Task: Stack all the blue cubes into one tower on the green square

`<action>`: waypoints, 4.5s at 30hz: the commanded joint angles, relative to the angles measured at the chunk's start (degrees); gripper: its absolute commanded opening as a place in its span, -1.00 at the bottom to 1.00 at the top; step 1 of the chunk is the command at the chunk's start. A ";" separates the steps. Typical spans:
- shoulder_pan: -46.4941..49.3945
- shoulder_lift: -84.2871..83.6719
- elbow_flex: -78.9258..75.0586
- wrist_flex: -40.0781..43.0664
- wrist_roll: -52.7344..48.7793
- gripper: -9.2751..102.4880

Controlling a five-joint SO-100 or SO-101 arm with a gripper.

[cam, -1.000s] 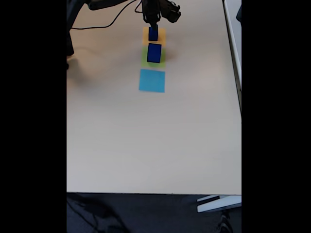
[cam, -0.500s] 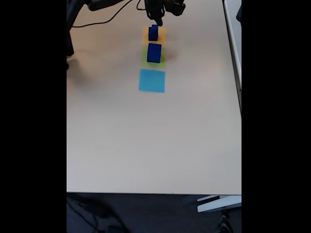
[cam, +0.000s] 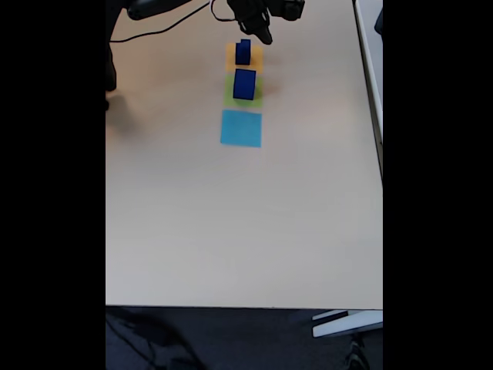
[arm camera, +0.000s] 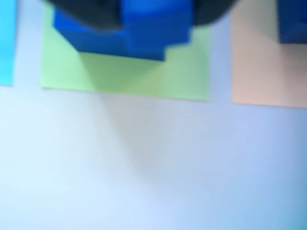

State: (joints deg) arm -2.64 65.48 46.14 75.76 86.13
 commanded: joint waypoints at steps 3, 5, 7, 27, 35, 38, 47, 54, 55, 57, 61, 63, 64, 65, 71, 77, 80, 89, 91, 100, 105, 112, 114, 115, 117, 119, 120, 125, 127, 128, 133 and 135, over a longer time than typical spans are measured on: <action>3.96 5.80 1.93 -1.14 -4.39 -0.84; 4.22 5.80 2.11 -1.14 -4.57 -0.84; 3.69 5.80 2.11 -0.70 -2.90 -0.84; 0.09 4.57 11.95 -0.09 10.02 -0.84; 1.23 4.31 14.59 -1.05 8.88 -0.84; 1.67 3.69 14.77 -1.67 8.17 -0.84; 1.14 1.67 15.12 -3.96 8.53 -0.84; -0.18 1.14 17.67 -6.33 10.99 -0.84; -0.26 1.14 17.75 -6.33 10.99 -0.83; -0.26 1.23 18.11 -6.33 10.99 -0.83; -0.18 1.58 18.72 -6.42 10.90 -0.83; -0.09 1.67 19.16 -6.42 10.90 -0.83; -0.09 1.76 19.25 -6.50 10.90 -0.83; 0.00 1.76 19.42 -6.68 10.81 -0.82; 0.09 2.11 20.04 -6.86 10.72 -0.81; 0.18 2.20 20.39 -6.86 10.90 -0.78; 0.18 2.20 20.57 -6.86 10.90 -0.77; 0.26 2.20 20.74 -6.86 10.90 -0.72; 0.26 2.29 20.74 -6.94 10.72 -0.71; -0.53 5.01 17.58 -7.65 10.20 -0.62; -2.02 3.87 4.48 -7.65 11.78 -0.57; -5.19 1.32 -7.29 -12.30 18.19 -0.37; -6.33 0.00 -9.23 -12.74 20.30 -0.33; -6.86 -0.70 -9.93 -12.74 21.27 -0.33; -8.17 -2.29 -10.81 -12.74 22.68 -0.32; -9.40 -3.52 -11.07 -12.83 25.40 -0.30; -10.02 -4.39 -11.51 -12.74 26.19 -0.30; -13.36 -8.96 -13.89 -12.39 27.33 -0.26; -14.41 -10.20 -13.89 -12.74 27.51 -0.25; -14.85 -10.63 -13.89 -12.66 27.60 -0.25; -17.05 -11.07 -11.07 -10.90 26.98 -0.25; -17.31 -11.25 -11.07 -8.53 25.84 -0.26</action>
State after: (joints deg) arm -19.42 52.82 36.04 65.48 113.29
